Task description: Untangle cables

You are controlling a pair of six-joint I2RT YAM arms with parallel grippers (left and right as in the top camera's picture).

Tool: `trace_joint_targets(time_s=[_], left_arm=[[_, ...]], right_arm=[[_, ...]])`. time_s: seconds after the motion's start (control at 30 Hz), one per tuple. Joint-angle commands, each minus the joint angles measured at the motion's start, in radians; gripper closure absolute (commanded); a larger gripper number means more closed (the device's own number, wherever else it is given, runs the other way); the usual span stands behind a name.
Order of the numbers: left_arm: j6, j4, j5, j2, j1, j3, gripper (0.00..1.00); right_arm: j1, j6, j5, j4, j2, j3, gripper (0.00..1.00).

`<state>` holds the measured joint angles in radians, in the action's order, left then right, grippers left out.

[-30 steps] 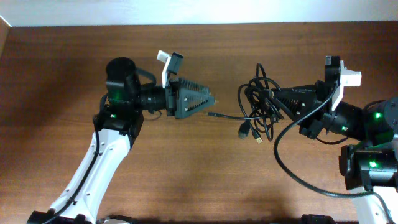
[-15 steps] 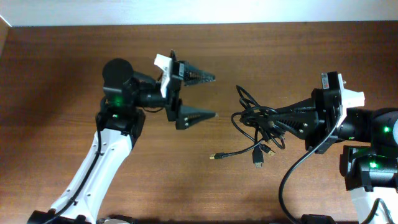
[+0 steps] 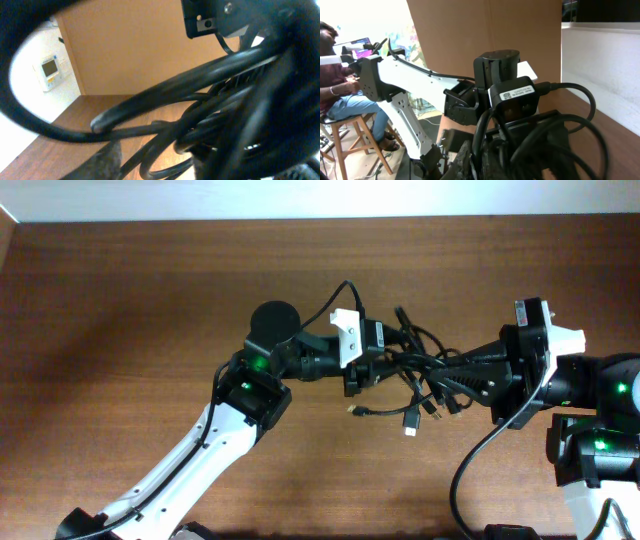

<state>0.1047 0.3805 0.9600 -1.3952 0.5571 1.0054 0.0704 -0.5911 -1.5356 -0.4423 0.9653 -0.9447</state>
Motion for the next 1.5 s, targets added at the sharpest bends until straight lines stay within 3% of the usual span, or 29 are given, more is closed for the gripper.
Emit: trace_joint_targets(time_s=[0.0, 0.1, 0.17, 0.27, 0.3, 0.53, 0.6, 0.63, 0.67, 0.77, 0.87, 0.97, 1.1, 1.23, 1.27, 1.3, 1.4, 1.43, 1.47], left_arm=[[0.006, -0.011, -0.023, 0.002, 0.003, 0.007, 1.00], [-0.013, -0.063, -0.040, 0.002, 0.003, 0.007, 1.00], [-0.137, -0.110, -0.174, 0.002, 0.003, 0.007, 1.00], [-0.428, -0.305, -0.523, 0.002, 0.003, 0.007, 1.00], [-0.480, -0.362, -0.580, 0.002, 0.003, 0.007, 1.00], [-0.727, -0.536, -0.668, 0.002, -0.018, 0.007, 1.00], [-0.730, -0.499, -0.565, 0.005, -0.033, 0.007, 0.97], [-0.728, -0.452, -0.478, 0.005, -0.039, 0.007, 0.60], [-0.640, -0.334, -0.296, 0.005, -0.048, 0.007, 0.01], [-0.513, -0.145, 0.057, 0.005, -0.048, 0.007, 0.01], [-0.419, -0.134, 0.338, 0.005, -0.048, 0.007, 0.02], [-0.344, -0.131, 0.354, 0.005, -0.042, 0.007, 0.01], [-0.333, -0.136, 0.354, 0.005, 0.009, 0.007, 0.01], [-0.251, -0.232, 0.354, 0.005, 0.017, 0.007, 0.00], [-0.227, -0.231, 0.353, 0.005, 0.016, 0.007, 0.34], [-0.215, -0.216, 0.343, 0.005, 0.016, 0.007, 0.97], [-0.216, -0.208, 0.323, 0.005, 0.016, 0.007, 1.00], [-0.216, -0.200, 0.323, 0.005, 0.008, 0.007, 1.00], [-0.238, -0.199, 0.300, 0.005, -0.011, 0.007, 1.00]], right_arm=[[0.002, -0.006, -0.005, -0.007, -0.010, -0.019, 0.96], [0.002, -0.020, -0.002, -0.007, -0.010, -0.019, 0.96], [0.002, -0.020, -0.002, -0.007, -0.010, -0.019, 0.96], [0.002, -0.020, -0.002, -0.007, -0.010, -0.019, 0.96], [0.002, -0.020, -0.001, -0.007, -0.010, -0.019, 0.96], [0.002, -0.020, 0.002, -0.007, -0.010, -0.019, 0.96], [0.002, -0.020, 0.002, -0.007, -0.010, -0.019, 0.96], [0.002, -0.020, 0.002, -0.007, -0.010, -0.019, 0.96], [0.002, -0.020, 0.002, -0.007, -0.010, -0.019, 0.96], [0.002, -0.020, 0.002, -0.007, -0.010, -0.019, 0.96], [0.002, -0.020, 0.002, -0.007, -0.010, -0.019, 0.96], [0.002, -0.020, 0.003, -0.007, -0.010, -0.019, 0.96], [0.002, -0.020, 0.010, -0.007, -0.010, -0.019, 0.96], [0.002, -0.020, 0.013, -0.007, -0.010, -0.019, 0.96], [0.002, -0.020, 0.013, -0.007, -0.010, -0.019, 0.96], [0.002, -0.020, 0.013, -0.006, -0.010, -0.019, 0.96], [0.002, -0.020, 0.013, 0.042, -0.010, -0.019, 0.95], [0.002, -0.020, 0.013, 0.046, -0.009, -0.019, 0.58], [0.002, -0.033, 0.014, 0.047, -0.009, -0.019, 0.28]])
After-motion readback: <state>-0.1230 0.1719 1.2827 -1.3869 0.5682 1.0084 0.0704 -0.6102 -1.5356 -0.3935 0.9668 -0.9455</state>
